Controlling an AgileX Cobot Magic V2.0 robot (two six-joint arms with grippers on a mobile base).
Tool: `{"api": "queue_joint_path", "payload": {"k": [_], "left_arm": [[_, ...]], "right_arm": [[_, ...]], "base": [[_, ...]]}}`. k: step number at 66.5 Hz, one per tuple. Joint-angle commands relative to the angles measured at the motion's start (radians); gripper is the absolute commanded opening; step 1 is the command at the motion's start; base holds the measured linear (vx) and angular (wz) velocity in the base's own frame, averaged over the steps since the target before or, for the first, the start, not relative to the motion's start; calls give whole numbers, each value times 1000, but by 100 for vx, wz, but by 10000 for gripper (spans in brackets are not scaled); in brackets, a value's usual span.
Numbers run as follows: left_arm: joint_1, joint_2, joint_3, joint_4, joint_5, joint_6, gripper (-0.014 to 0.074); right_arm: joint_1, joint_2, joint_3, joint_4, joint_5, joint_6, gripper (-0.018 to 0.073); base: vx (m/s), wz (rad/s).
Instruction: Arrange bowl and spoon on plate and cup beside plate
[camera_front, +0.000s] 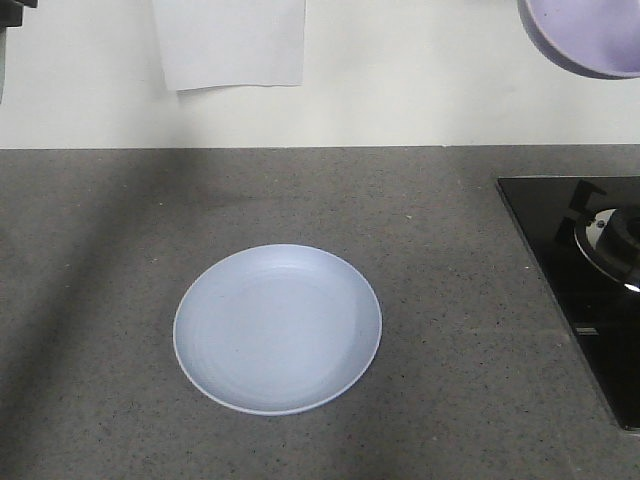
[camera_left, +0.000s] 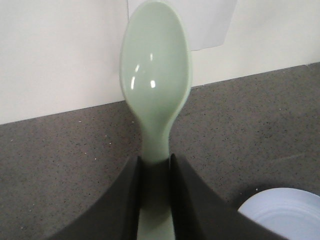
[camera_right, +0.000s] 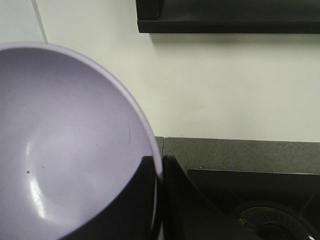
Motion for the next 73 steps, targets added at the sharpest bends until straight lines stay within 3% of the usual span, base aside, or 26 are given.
{"api": "queue_joint_path", "payload": {"k": [1, 73], "left_arm": [[-5, -29, -32, -9, -64, 0, -6], [-5, -29, -32, -9, -64, 0, -6]], "right_arm": [[-6, -18, -27, -3, -79, -10, -11], [-6, -18, -27, -3, -79, -10, -11]], "base": [[2, -2], [1, -1]]}}
